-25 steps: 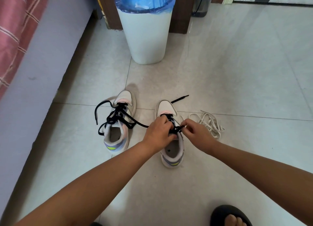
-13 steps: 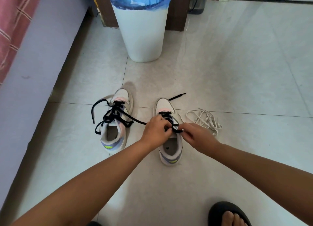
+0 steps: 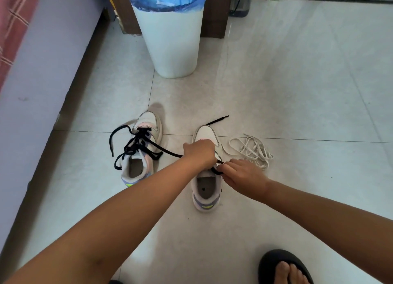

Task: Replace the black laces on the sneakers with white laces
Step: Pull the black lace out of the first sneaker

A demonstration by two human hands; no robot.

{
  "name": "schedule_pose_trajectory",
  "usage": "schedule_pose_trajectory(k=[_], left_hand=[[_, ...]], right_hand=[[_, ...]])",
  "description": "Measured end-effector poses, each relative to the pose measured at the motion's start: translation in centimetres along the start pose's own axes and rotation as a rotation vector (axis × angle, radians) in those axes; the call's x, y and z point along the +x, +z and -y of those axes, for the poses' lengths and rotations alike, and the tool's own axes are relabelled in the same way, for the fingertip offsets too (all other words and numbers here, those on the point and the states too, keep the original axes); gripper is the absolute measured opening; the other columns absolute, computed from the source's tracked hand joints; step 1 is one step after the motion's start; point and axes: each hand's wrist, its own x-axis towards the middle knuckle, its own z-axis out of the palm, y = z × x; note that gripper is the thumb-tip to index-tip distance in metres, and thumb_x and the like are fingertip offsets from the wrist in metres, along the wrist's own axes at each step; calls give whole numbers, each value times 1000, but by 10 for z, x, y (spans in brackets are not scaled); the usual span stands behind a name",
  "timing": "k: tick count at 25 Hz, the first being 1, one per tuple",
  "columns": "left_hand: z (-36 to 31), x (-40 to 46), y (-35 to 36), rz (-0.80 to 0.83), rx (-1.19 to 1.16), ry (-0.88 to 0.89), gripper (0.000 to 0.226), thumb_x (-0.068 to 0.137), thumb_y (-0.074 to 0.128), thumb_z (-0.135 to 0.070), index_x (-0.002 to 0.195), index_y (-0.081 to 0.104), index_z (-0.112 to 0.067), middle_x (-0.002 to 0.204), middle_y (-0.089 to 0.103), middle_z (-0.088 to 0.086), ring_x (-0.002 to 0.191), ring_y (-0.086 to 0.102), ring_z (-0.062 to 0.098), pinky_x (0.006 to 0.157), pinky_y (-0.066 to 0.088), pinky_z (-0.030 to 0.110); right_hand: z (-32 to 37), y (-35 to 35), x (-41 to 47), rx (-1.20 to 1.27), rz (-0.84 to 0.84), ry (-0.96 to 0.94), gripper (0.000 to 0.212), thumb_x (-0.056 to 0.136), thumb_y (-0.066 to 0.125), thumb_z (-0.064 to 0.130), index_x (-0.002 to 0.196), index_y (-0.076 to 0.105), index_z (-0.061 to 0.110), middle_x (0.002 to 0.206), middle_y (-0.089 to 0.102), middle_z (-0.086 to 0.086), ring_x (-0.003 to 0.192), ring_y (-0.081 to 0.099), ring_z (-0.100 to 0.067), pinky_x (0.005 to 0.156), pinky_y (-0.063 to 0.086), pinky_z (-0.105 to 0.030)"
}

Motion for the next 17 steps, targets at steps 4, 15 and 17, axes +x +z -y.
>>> schedule_pose_trajectory(k=[4,15,17], left_hand=[[11,-17,2,-135,102,143,13,93,43,-19,82,51,-17,102,51,2,84,50,21,77,26,35],[67,-41,22,-109,-398,255,8,98,44,-23,94,47,-17,98,38,-5,84,42,13,86,37,31],[67,-44,24,-116,-303,281,13,99,43,-23,100,51,-13,101,39,-4,87,42,12,88,34,30]], right_hand=[[23,-6,1,278,60,399,15,86,55,16,98,48,22,74,60,4,66,56,-17,53,38,-21],[6,-2,50,234,649,864,22,95,42,30,104,55,15,106,63,-11,99,58,-30,74,41,-34],[-20,-8,55,89,537,1011,24,95,40,28,104,56,12,108,63,-14,101,58,-32,77,42,-34]])
